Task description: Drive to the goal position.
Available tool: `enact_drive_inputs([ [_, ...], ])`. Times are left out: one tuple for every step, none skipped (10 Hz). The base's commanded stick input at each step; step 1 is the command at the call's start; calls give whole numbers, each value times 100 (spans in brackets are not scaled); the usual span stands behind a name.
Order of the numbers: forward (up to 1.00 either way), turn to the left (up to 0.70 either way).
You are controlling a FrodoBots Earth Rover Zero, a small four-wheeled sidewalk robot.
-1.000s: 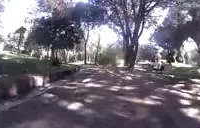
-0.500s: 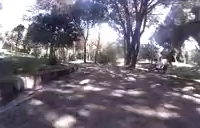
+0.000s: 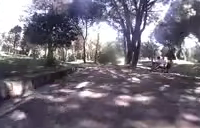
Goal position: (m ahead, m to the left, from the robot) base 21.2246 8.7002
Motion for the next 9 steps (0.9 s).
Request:
enact_drive_inputs([
  [85,0],
  [85,0],
  [85,0],
  [85,0],
  [85,0],
  [85,0],
  [85,0],
  [85,0],
  [85,0],
])
